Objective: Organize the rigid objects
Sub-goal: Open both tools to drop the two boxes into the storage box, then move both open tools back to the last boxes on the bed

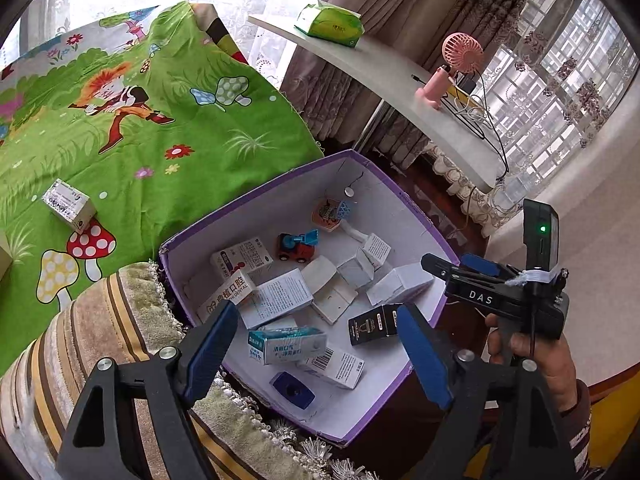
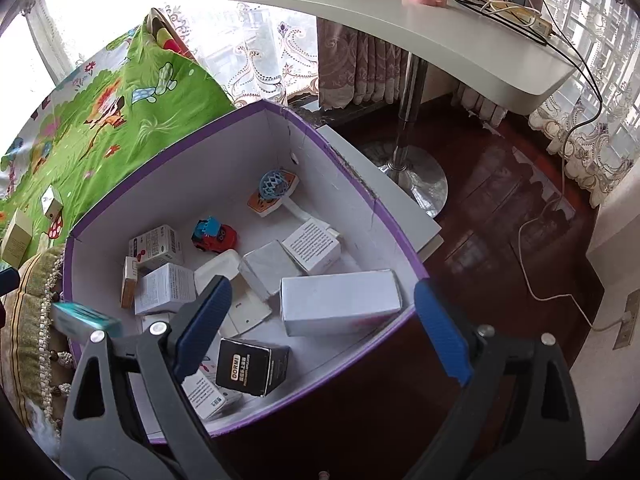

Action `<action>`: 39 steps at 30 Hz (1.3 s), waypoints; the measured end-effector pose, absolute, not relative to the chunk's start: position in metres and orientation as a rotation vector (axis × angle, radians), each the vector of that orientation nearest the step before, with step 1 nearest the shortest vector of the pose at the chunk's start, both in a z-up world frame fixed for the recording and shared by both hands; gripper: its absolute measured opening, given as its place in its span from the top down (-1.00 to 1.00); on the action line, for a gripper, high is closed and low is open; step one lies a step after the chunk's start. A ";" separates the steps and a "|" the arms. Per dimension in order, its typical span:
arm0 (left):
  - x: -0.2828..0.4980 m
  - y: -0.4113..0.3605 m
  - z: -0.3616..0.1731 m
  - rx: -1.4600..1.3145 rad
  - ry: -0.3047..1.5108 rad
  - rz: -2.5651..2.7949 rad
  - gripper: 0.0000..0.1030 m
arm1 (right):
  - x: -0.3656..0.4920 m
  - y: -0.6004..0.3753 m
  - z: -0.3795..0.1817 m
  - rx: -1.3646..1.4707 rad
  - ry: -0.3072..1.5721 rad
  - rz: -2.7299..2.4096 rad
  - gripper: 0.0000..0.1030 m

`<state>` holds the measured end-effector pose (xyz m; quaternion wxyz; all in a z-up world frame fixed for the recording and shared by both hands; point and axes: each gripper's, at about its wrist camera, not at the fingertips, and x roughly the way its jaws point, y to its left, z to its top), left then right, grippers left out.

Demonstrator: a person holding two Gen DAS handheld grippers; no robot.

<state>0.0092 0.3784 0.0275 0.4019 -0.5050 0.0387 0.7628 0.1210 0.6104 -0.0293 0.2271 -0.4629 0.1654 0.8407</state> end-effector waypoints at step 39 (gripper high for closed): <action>-0.102 0.202 0.045 -1.338 -0.063 2.504 -0.68 | 0.047 0.501 0.022 -1.196 0.290 2.655 -0.98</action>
